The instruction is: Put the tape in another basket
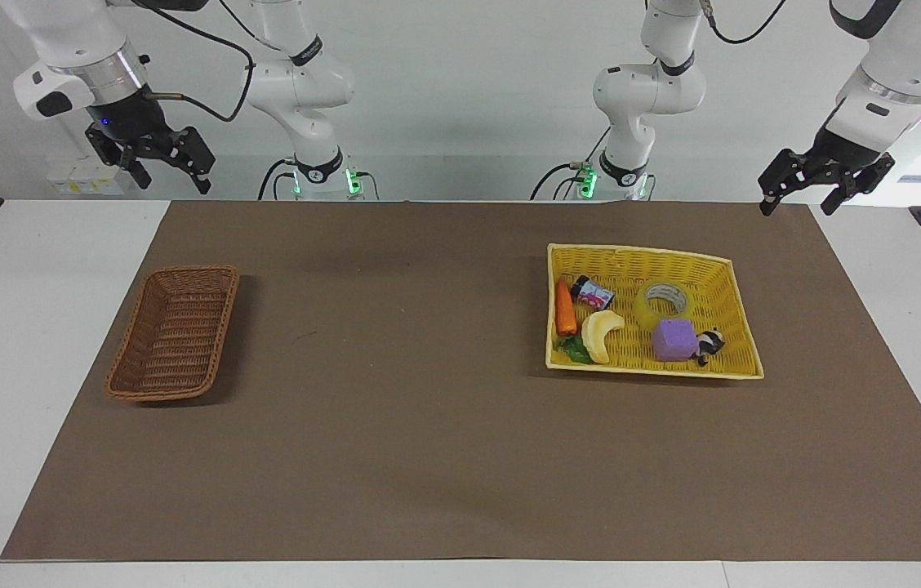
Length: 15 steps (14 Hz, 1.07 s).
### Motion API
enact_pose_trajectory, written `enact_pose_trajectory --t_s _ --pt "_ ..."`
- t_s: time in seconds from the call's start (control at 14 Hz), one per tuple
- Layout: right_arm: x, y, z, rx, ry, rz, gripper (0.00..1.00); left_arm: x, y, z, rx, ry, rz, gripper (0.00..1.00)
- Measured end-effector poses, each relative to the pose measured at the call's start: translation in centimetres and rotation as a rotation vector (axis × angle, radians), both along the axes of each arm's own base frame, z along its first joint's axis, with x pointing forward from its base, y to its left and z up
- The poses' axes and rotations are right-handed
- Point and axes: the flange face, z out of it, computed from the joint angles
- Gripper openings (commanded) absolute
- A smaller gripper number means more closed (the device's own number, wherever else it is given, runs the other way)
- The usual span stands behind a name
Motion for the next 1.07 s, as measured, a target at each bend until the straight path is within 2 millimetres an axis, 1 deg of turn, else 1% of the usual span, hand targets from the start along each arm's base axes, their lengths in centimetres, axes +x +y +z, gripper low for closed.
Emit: enact_pose_trajectory --t_s 1.07 --pt "0.01 0.14 0.00 0.000 0.000 0.003 1.00 -0.19 0.15 -0.22 0.006 0.019 0.002 1.00"
